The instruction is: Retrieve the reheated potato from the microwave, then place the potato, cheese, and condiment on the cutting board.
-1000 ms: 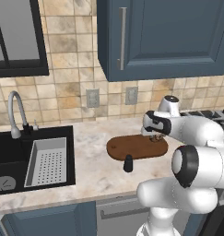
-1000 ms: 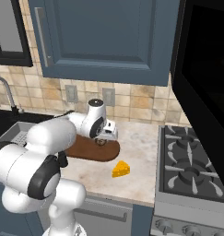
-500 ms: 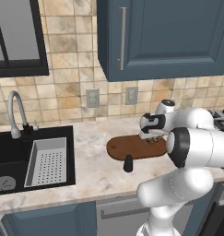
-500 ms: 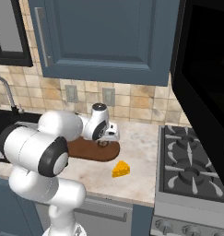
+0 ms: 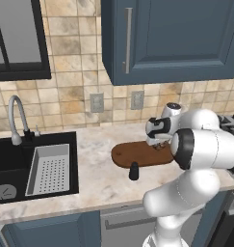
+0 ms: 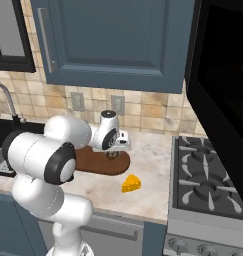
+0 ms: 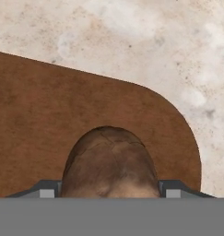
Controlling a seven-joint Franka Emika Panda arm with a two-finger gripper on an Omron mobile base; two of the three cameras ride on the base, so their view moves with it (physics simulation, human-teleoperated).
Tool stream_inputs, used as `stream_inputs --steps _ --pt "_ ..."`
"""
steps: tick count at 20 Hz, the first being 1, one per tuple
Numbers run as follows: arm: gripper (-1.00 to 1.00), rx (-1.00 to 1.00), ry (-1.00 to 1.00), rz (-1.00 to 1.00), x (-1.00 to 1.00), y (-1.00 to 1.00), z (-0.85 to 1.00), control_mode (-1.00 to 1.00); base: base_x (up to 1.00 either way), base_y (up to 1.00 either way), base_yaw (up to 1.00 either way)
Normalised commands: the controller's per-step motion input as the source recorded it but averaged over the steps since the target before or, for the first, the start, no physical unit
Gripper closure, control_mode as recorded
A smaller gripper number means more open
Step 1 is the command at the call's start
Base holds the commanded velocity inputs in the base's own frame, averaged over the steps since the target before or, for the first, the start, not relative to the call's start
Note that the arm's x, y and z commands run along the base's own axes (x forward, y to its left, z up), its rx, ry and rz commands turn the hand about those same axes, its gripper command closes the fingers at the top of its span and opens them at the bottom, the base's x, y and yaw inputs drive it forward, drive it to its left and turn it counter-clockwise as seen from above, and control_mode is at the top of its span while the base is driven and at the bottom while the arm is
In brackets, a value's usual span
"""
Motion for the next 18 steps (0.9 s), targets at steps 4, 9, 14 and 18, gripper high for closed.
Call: stream_inputs --steps 4,9,14,18 --pt "1.00 -0.04 0.00 0.04 0.00 0.00 -0.28 -1.00 0.00 0.00 0.00" --pt "-1.00 -0.03 0.00 0.00 -0.03 0.00 -0.32 -1.00 0.00 0.00 0.00" --pt "-1.00 0.00 0.00 0.00 -0.03 0.00 -0.25 -1.00 0.00 0.00 0.00" --pt "-1.00 0.00 -0.01 0.00 -0.06 0.00 -0.22 -1.00 0.00 0.00 0.00"
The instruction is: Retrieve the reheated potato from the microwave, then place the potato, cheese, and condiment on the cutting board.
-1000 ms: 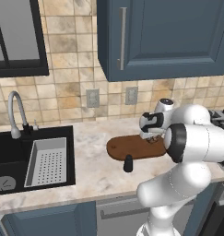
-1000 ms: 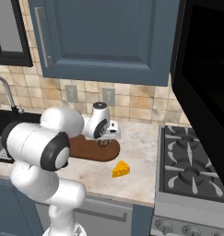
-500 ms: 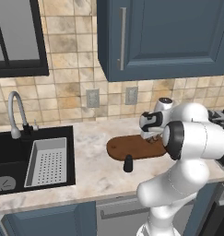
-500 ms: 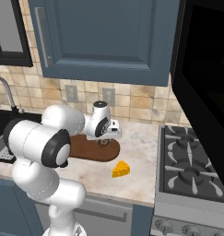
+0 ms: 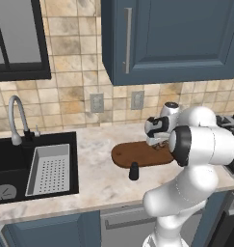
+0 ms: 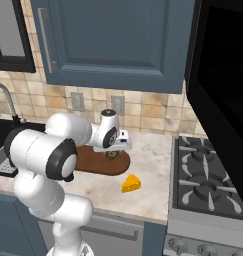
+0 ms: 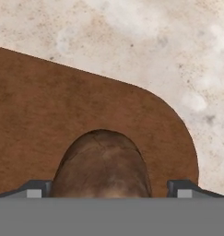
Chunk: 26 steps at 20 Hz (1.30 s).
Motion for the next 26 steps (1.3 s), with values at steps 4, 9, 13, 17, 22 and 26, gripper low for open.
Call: stream_inputs --steps 4,9,13,17,22,26 --pt "-1.00 0.00 -0.05 0.00 -0.09 0.00 -0.20 -1.00 0.00 0.00 0.00" --pt "-1.00 0.00 -0.03 0.00 -0.10 0.00 -0.12 -1.00 0.00 0.00 0.00" --pt "-1.00 0.00 -0.02 0.00 -0.16 0.00 -0.03 -1.00 0.00 0.00 0.00" --pt "-1.00 0.00 -0.02 -0.02 -0.13 0.00 0.00 -1.00 0.00 0.00 0.00" --pt "-1.00 0.00 -0.03 -0.04 -0.08 0.01 0.00 -1.00 0.00 0.00 0.00" --pt "-1.00 0.00 -0.04 -0.03 0.00 0.00 0.04 -1.00 0.00 0.00 0.00"
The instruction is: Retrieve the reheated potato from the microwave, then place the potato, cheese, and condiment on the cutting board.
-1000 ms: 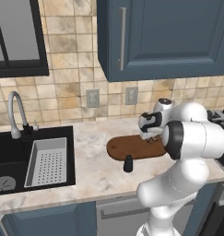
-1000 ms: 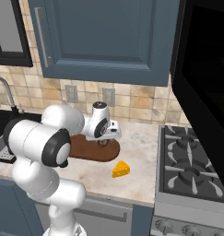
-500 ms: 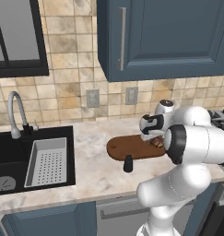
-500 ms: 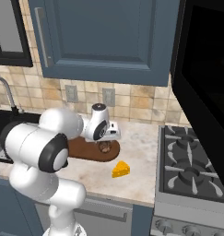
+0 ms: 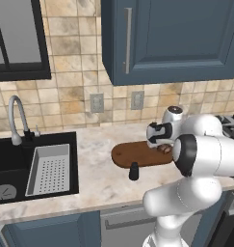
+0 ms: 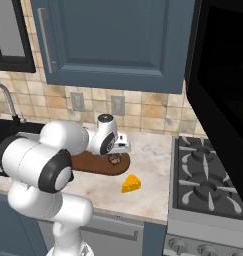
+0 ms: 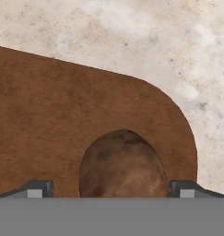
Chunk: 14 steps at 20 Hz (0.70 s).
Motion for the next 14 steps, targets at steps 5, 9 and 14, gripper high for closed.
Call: stream_inputs --steps 5,9,14 --pt "-1.00 0.00 -0.08 -0.04 -0.06 0.00 0.21 -1.00 0.00 0.00 0.00" --pt "-1.00 0.00 -0.08 -0.15 -0.27 -0.04 0.23 -1.00 0.00 0.00 0.00" --pt "-1.00 0.00 -0.01 -0.30 -0.40 -0.14 0.15 -1.00 0.00 0.00 0.00"
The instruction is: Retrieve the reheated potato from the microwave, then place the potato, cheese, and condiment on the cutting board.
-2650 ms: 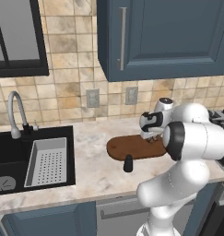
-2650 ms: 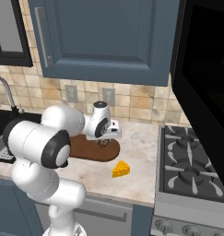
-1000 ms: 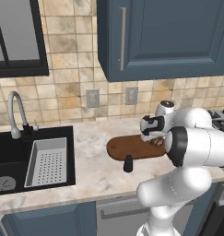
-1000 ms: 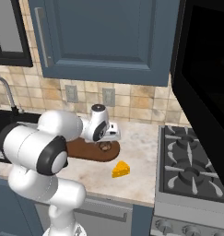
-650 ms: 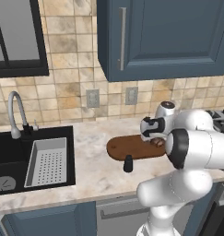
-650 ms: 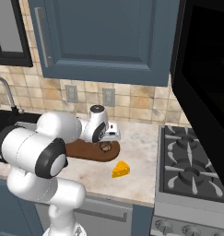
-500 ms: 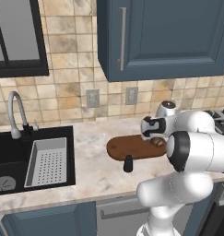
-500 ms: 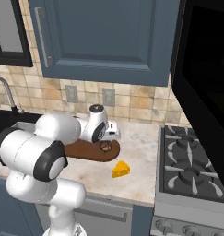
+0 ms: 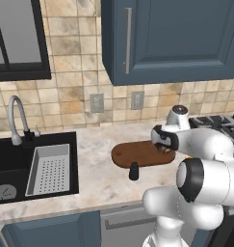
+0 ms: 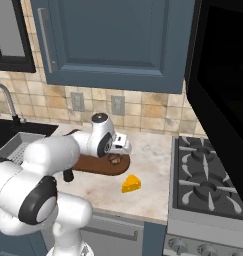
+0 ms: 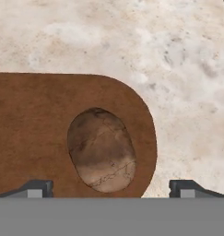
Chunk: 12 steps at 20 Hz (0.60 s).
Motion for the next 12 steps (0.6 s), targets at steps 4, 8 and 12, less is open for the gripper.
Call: stream_inputs --steps 4,8,12 --pt "-1.00 0.00 0.00 -0.35 -0.36 -0.12 0.13 -1.00 0.00 0.00 0.00" --pt "-1.00 0.01 0.02 -0.28 -0.38 -0.20 0.15 -1.00 0.00 0.00 0.00" --pt "-1.00 0.04 0.02 -0.19 -0.44 -0.30 0.16 -1.00 0.00 0.00 0.00"
